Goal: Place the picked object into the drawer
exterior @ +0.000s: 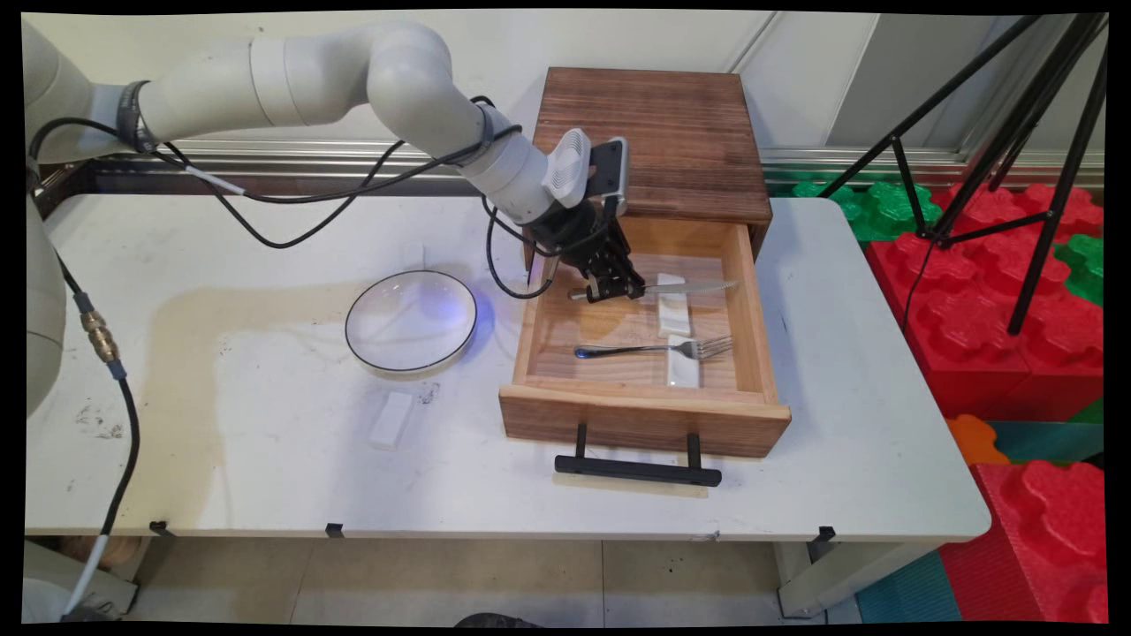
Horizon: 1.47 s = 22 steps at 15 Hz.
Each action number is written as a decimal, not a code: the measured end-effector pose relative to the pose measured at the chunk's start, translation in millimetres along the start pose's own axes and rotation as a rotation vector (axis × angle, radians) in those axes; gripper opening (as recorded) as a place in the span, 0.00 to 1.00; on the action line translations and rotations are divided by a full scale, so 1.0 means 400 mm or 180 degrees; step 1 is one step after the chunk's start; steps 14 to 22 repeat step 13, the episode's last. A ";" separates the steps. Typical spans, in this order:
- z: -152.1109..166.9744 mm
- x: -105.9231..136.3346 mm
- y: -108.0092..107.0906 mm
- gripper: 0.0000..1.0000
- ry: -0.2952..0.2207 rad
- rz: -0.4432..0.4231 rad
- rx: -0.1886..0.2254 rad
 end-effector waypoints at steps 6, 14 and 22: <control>0.028 -0.014 -0.010 0.00 -0.0018 0.0010 -0.0001; 0.022 -0.021 -0.008 1.00 0.0005 -0.0032 -0.0004; 0.022 -0.021 -0.008 1.00 0.0005 -0.0032 -0.0004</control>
